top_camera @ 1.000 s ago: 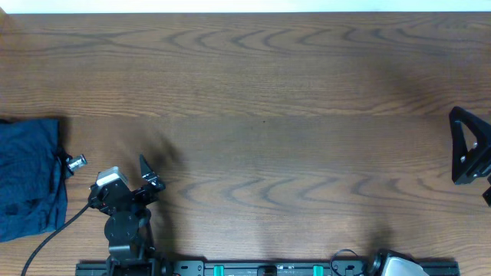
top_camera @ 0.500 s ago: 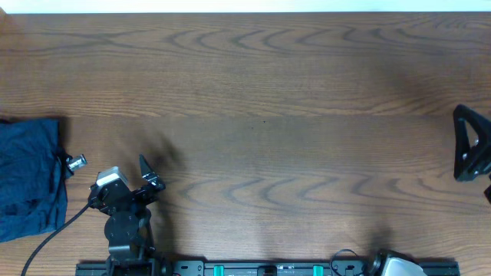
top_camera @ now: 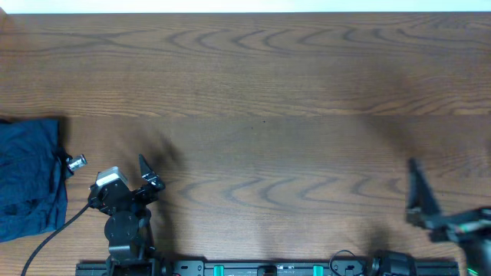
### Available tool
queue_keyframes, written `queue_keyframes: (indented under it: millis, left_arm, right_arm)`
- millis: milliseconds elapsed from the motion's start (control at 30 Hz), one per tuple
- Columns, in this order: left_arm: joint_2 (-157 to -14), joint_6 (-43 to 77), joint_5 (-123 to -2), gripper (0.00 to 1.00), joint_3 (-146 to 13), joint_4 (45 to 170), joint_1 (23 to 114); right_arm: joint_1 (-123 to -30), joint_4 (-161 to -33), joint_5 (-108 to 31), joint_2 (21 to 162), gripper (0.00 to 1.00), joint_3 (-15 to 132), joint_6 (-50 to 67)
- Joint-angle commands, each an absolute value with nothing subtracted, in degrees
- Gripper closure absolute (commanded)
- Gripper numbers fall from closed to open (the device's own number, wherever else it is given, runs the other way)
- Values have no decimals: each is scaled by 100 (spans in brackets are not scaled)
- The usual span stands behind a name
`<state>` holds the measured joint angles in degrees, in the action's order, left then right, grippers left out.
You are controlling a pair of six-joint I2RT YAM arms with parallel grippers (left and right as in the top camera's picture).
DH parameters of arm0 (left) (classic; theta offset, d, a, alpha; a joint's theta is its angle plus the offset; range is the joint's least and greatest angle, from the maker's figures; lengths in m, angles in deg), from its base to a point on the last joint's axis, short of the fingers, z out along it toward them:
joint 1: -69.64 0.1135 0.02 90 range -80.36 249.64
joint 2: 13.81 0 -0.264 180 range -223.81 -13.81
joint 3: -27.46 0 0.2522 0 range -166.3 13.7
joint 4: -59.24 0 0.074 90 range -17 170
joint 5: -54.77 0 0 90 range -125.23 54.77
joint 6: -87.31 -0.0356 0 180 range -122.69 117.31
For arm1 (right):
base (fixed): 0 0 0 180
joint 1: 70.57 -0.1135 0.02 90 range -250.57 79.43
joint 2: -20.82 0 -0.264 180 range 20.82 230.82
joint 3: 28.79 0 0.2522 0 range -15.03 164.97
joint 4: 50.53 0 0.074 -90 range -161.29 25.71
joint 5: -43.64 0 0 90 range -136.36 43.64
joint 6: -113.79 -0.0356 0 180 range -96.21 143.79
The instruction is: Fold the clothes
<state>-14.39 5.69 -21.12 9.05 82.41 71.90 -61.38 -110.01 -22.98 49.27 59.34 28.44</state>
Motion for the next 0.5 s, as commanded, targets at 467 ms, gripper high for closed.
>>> queue_keyframes:
  millis: [467]
  left_arm:
    - [-1404,598,-2014,2,1058,8291,7225]
  right_arm:
    - [-6765,-8703,-2001,2468,1,780,2883]
